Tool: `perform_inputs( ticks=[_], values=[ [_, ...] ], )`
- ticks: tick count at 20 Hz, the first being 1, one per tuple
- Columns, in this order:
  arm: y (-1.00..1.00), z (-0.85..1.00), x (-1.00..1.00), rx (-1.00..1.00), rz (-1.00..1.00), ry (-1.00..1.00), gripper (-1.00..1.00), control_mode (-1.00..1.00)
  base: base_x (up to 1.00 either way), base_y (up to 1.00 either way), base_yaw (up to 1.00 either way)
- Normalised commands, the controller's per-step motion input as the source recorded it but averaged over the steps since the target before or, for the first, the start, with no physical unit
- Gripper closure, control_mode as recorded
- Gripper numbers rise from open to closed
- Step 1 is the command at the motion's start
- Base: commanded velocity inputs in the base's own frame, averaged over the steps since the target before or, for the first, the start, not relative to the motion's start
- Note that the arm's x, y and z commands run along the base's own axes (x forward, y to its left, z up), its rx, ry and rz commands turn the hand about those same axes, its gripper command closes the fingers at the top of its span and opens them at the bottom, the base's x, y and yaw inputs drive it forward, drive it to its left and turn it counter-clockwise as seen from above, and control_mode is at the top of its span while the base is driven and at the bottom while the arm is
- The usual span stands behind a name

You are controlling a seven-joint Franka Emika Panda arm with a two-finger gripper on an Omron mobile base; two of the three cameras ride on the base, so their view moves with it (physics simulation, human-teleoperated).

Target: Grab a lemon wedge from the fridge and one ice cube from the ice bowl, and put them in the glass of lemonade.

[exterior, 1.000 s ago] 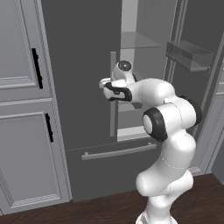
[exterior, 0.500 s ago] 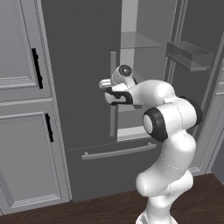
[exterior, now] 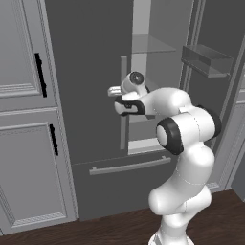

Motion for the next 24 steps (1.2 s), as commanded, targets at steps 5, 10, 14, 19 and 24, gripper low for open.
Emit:
perform_inputs(
  ticks=[5,10,14,19,24],
  values=[
    [0.31,0.00,0.26,0.00,0.00,0.02,1.00,-1.00,0.00,0.00,0.00],
    [0.48,0.00,0.00,0.00,0.00,0.00,1.00,-1.00,0.00,0.00,0.00],
    [0.58,0.18,-0.25,0.00,0.00,0.00,1.00,-1.00,0.00,0.00,0.00],
    [0.63,0.36,-0.71,0.00,0.00,0.00,1.00,-1.00,0.00,0.00,0.00],
    [0.65,0.44,-0.93,0.00,0.02,0.00,1.00,-1.00,0.00,0.00,0.00]
  ],
)
